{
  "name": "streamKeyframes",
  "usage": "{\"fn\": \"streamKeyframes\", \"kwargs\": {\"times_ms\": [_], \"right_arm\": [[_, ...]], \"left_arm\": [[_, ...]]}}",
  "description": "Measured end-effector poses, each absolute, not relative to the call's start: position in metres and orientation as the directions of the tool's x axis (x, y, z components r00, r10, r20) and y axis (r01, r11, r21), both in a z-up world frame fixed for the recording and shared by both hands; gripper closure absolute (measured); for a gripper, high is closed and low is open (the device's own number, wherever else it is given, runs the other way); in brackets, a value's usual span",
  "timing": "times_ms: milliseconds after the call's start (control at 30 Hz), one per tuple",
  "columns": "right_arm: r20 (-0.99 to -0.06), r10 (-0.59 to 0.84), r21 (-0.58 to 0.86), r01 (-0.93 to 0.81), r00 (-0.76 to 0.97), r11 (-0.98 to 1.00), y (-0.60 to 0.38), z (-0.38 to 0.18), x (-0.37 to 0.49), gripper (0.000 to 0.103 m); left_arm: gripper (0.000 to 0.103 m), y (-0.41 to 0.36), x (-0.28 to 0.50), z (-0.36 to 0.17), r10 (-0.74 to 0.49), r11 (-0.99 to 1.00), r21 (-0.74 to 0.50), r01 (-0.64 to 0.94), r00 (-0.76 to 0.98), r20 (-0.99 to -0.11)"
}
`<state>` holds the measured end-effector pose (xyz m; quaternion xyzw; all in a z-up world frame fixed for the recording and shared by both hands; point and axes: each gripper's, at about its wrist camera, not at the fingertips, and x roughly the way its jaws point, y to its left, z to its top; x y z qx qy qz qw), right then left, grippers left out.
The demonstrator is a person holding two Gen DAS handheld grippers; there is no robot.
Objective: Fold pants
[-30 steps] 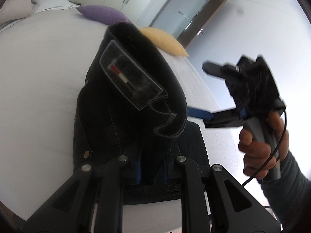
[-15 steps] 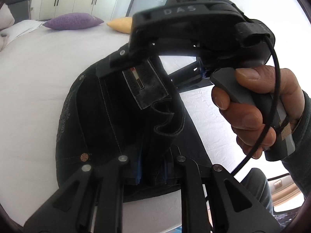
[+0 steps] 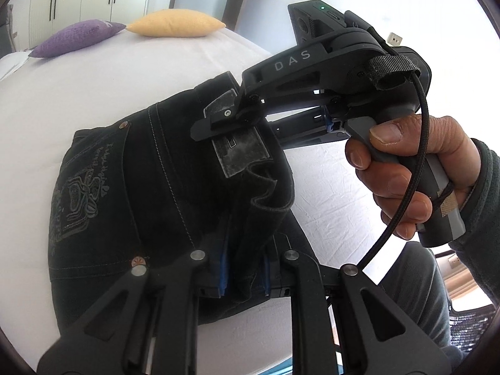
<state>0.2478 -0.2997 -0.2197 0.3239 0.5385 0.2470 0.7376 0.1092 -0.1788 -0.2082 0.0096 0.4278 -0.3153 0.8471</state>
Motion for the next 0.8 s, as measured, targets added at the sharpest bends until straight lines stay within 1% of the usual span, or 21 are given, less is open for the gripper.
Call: {"fn": "streamKeyframes", "kwargs": {"times_ms": [200, 433, 467, 533, 567, 633, 700, 733, 800], "right_arm": [[-0.630, 0.709, 0.753, 0.028, 0.317, 0.657, -0.323, -0.243, 0.241, 0.085], [-0.624, 0.719, 0.768, 0.074, 0.305, 0.636, -0.331, -0.274, 0.241, 0.085], [-0.617, 0.726, 0.776, 0.079, 0.304, 0.626, -0.331, -0.277, 0.241, 0.085], [-0.605, 0.734, 0.788, 0.100, 0.308, 0.608, -0.336, -0.284, 0.241, 0.083], [-0.590, 0.744, 0.801, 0.114, 0.313, 0.587, -0.338, -0.287, 0.241, 0.082], [-0.578, 0.747, 0.811, 0.124, 0.329, 0.572, -0.344, -0.288, 0.240, 0.081], [-0.576, 0.743, 0.811, 0.122, 0.340, 0.573, -0.346, -0.286, 0.240, 0.077], [-0.579, 0.738, 0.808, 0.123, 0.348, 0.576, -0.348, -0.285, 0.240, 0.076], [-0.583, 0.730, 0.805, 0.129, 0.357, 0.580, -0.350, -0.285, 0.241, 0.075]], "left_arm": [[0.088, -0.200, 0.125, -0.214, -0.498, 0.794, -0.216, 0.569, 0.404, -0.767], [0.083, -0.223, 0.139, -0.239, -0.444, 0.789, -0.150, 0.596, 0.385, -0.809], [0.081, -0.226, 0.139, -0.241, -0.432, 0.790, -0.134, 0.599, 0.387, -0.814], [0.072, -0.232, 0.138, -0.244, -0.423, 0.780, -0.110, 0.616, 0.390, -0.818], [0.069, -0.235, 0.137, -0.244, -0.422, 0.775, -0.098, 0.624, 0.395, -0.816], [0.053, -0.237, 0.134, -0.243, -0.438, 0.758, -0.096, 0.645, 0.395, -0.808], [0.047, -0.239, 0.129, -0.244, -0.448, 0.743, -0.081, 0.664, 0.403, -0.798], [0.042, -0.239, 0.126, -0.244, -0.454, 0.730, -0.075, 0.680, 0.399, -0.797], [0.040, -0.239, 0.120, -0.247, -0.451, 0.711, -0.050, 0.701, 0.400, -0.798]]}}
